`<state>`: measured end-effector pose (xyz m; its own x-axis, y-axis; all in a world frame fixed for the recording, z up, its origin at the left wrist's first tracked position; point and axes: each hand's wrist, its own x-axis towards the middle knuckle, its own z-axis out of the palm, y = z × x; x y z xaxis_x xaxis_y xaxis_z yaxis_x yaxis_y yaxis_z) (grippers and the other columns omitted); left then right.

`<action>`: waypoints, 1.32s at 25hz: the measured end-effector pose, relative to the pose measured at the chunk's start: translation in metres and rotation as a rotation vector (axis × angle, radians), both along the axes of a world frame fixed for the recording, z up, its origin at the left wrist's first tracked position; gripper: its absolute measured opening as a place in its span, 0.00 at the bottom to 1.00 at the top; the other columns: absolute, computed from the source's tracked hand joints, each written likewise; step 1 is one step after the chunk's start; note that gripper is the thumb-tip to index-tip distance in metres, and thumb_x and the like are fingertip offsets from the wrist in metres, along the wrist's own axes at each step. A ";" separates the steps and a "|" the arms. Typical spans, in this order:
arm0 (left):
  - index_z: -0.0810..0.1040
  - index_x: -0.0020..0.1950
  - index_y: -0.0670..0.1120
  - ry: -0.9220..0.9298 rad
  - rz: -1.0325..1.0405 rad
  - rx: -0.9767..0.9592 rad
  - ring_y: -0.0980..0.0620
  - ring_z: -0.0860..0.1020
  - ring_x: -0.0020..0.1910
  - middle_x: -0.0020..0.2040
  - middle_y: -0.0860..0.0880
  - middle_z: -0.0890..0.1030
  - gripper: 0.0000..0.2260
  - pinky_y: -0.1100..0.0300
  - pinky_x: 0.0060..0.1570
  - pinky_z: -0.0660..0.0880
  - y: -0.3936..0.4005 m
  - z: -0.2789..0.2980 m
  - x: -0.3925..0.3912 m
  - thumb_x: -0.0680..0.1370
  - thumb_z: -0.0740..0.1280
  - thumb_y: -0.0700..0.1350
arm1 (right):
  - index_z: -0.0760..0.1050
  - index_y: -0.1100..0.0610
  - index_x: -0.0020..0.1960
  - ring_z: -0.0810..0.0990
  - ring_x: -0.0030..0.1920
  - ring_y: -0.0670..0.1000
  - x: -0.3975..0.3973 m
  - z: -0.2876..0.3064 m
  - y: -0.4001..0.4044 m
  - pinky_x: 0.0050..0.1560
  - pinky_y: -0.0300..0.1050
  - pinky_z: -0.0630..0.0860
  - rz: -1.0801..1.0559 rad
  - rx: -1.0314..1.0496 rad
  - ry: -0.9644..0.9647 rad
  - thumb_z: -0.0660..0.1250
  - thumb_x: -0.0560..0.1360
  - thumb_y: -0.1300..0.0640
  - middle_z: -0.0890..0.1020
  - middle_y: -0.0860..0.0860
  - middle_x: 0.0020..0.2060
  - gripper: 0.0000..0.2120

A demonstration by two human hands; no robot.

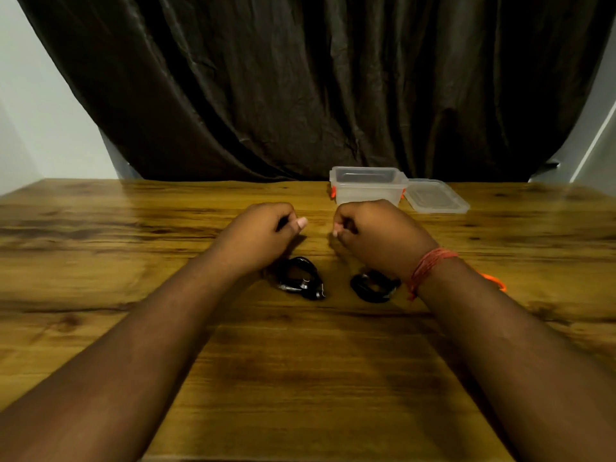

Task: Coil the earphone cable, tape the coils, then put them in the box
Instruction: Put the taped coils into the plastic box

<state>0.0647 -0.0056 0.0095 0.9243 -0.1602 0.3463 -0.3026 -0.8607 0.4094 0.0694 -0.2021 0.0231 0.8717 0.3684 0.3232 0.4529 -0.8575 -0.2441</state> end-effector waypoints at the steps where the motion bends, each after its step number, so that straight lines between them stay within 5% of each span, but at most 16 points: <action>1: 0.74 0.45 0.54 -0.041 0.007 0.033 0.55 0.74 0.42 0.42 0.55 0.76 0.09 0.58 0.37 0.70 0.000 -0.002 0.002 0.80 0.60 0.56 | 0.77 0.51 0.48 0.78 0.47 0.53 0.001 0.000 -0.002 0.47 0.50 0.77 -0.026 -0.059 -0.048 0.63 0.77 0.51 0.81 0.50 0.44 0.05; 8: 0.75 0.59 0.51 -0.107 -0.074 0.116 0.51 0.75 0.55 0.54 0.51 0.78 0.19 0.51 0.55 0.73 0.001 -0.017 0.006 0.80 0.53 0.61 | 0.73 0.52 0.60 0.74 0.57 0.56 0.009 -0.008 -0.013 0.55 0.54 0.74 -0.084 -0.106 -0.016 0.61 0.78 0.44 0.78 0.53 0.55 0.16; 12: 0.66 0.72 0.49 -0.022 -0.012 0.299 0.48 0.67 0.71 0.69 0.48 0.72 0.28 0.44 0.73 0.58 -0.001 -0.025 0.006 0.79 0.47 0.64 | 0.62 0.52 0.73 0.63 0.72 0.59 0.014 -0.022 -0.013 0.71 0.60 0.63 -0.101 -0.095 0.138 0.57 0.77 0.39 0.68 0.54 0.71 0.29; 18: 0.69 0.73 0.51 0.078 -0.065 -0.142 0.55 0.67 0.71 0.71 0.52 0.72 0.25 0.54 0.69 0.67 0.005 -0.026 0.003 0.82 0.49 0.61 | 0.58 0.50 0.76 0.53 0.78 0.56 0.023 -0.027 -0.016 0.76 0.60 0.51 -0.117 -0.050 0.173 0.47 0.78 0.37 0.61 0.52 0.77 0.31; 22: 0.70 0.72 0.49 0.099 -0.037 -0.128 0.57 0.67 0.70 0.70 0.52 0.73 0.22 0.52 0.70 0.64 0.000 -0.016 0.002 0.82 0.51 0.55 | 0.64 0.52 0.74 0.56 0.77 0.58 0.028 -0.020 -0.017 0.75 0.62 0.55 -0.105 0.103 0.133 0.45 0.77 0.38 0.63 0.54 0.76 0.31; 25: 0.69 0.73 0.50 0.175 0.013 -0.203 0.63 0.62 0.70 0.71 0.55 0.70 0.20 0.49 0.72 0.62 -0.001 -0.008 -0.005 0.83 0.54 0.53 | 0.58 0.51 0.77 0.50 0.78 0.59 0.024 -0.013 -0.015 0.76 0.63 0.51 -0.152 0.036 0.248 0.42 0.75 0.34 0.57 0.54 0.78 0.36; 28: 0.63 0.76 0.52 0.417 0.071 -0.157 0.52 0.61 0.75 0.76 0.48 0.64 0.24 0.54 0.73 0.60 -0.001 -0.002 -0.008 0.82 0.52 0.58 | 0.47 0.50 0.80 0.44 0.79 0.61 0.016 -0.012 -0.014 0.75 0.64 0.49 -0.195 -0.068 0.350 0.40 0.74 0.29 0.47 0.54 0.80 0.41; 33: 0.56 0.79 0.49 0.542 0.106 -0.069 0.46 0.56 0.77 0.78 0.45 0.58 0.26 0.48 0.74 0.59 -0.005 0.013 -0.019 0.82 0.53 0.57 | 0.45 0.51 0.80 0.47 0.78 0.63 -0.006 0.006 -0.021 0.74 0.66 0.51 -0.248 -0.173 0.369 0.40 0.74 0.27 0.47 0.56 0.79 0.42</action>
<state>0.0454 -0.0108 0.0226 0.9829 -0.0508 -0.1772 0.0538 -0.8404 0.5392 0.0638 -0.2226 0.0292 0.9852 0.1555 -0.0723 0.1390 -0.9710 -0.1945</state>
